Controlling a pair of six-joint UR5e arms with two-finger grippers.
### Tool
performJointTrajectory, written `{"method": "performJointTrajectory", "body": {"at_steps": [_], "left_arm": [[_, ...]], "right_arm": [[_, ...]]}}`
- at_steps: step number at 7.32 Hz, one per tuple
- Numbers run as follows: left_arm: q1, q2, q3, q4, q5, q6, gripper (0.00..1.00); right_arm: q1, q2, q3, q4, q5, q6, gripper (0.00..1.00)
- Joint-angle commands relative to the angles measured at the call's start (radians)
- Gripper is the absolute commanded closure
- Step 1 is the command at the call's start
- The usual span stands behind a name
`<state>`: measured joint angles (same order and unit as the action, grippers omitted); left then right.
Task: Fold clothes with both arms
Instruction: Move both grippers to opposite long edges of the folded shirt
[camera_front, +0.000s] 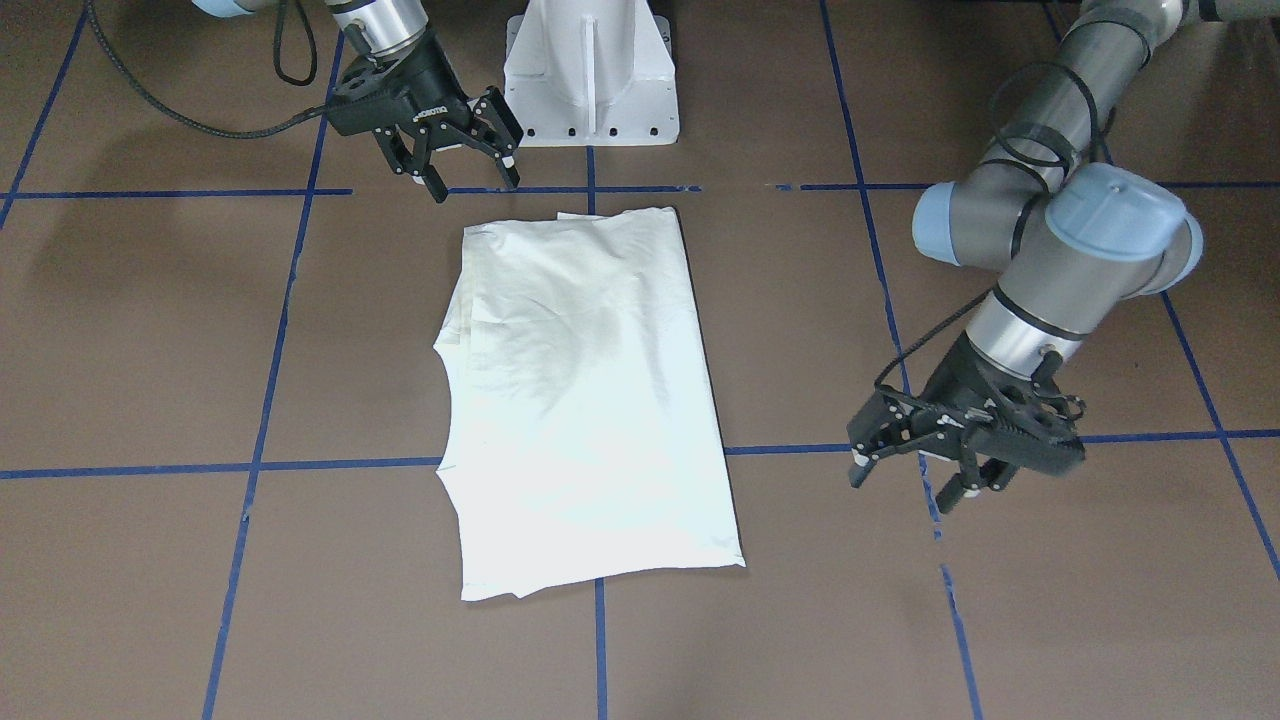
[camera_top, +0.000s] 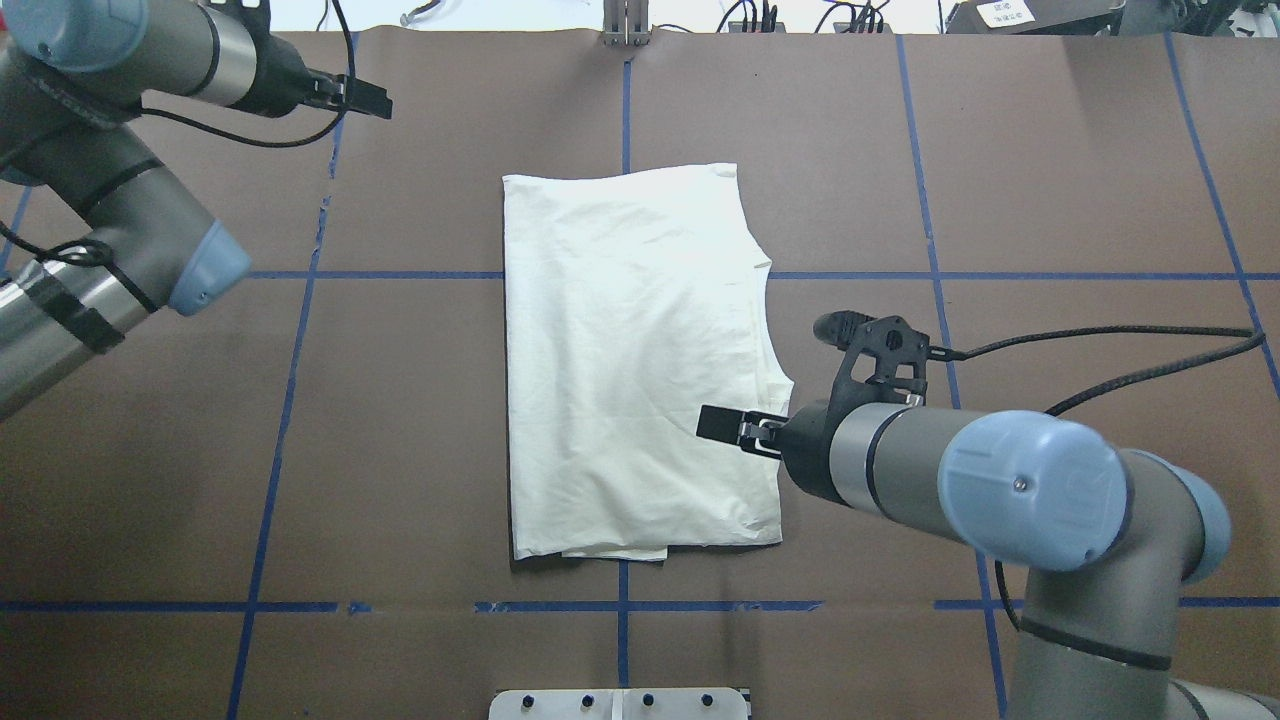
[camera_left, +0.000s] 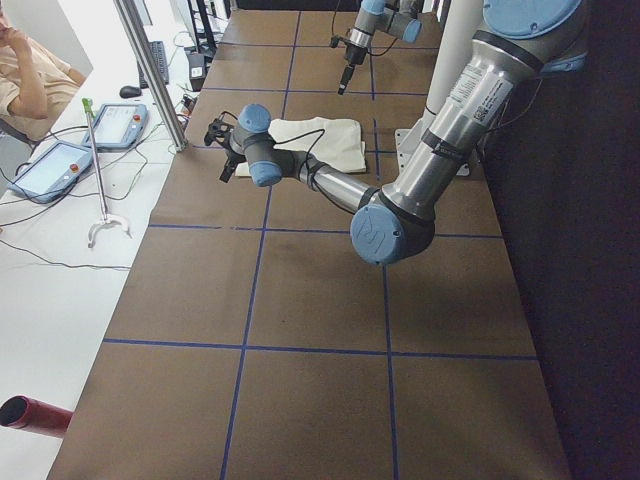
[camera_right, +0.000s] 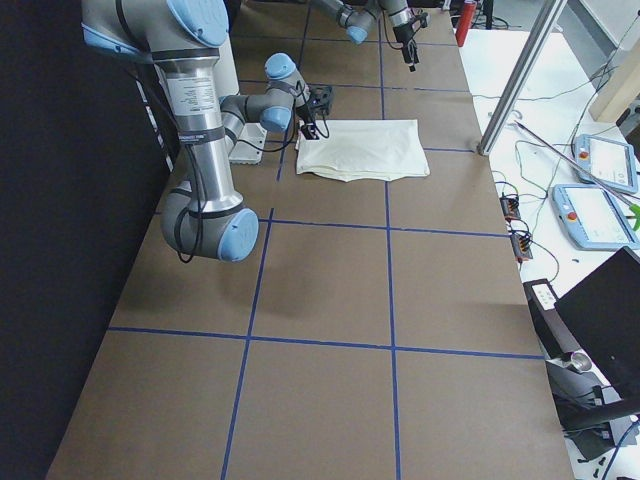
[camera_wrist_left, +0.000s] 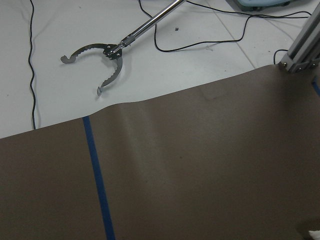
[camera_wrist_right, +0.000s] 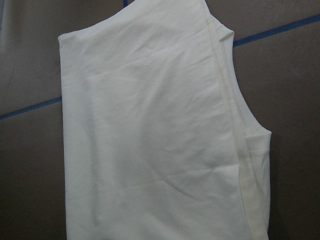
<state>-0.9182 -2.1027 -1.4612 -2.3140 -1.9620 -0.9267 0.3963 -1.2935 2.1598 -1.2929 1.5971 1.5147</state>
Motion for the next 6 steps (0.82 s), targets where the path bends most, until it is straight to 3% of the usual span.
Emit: {"method": "performJointTrajectory", "body": {"at_steps": [1, 2, 4, 6], "left_arm": [[0.158, 0.064, -0.257, 0.144, 0.034, -0.217, 0.0], [0.276, 0.11, -0.34, 0.178, 0.139, -0.312, 0.0], [0.448, 0.144, -0.366, 0.18, 0.282, -0.485, 0.0], [0.614, 0.156, -0.366, 0.183, 0.379, -0.706, 0.36]], "right_arm": [[0.078, -0.044, -0.003, 0.074, 0.093, -0.057, 0.0], [0.079, -0.118, -0.015, 0.213, 0.099, -0.056, 0.0], [0.084, -0.13, -0.023, 0.234, 0.098, -0.05, 0.0], [0.084, -0.133, -0.029, 0.236, 0.09, -0.041, 0.0]]}}
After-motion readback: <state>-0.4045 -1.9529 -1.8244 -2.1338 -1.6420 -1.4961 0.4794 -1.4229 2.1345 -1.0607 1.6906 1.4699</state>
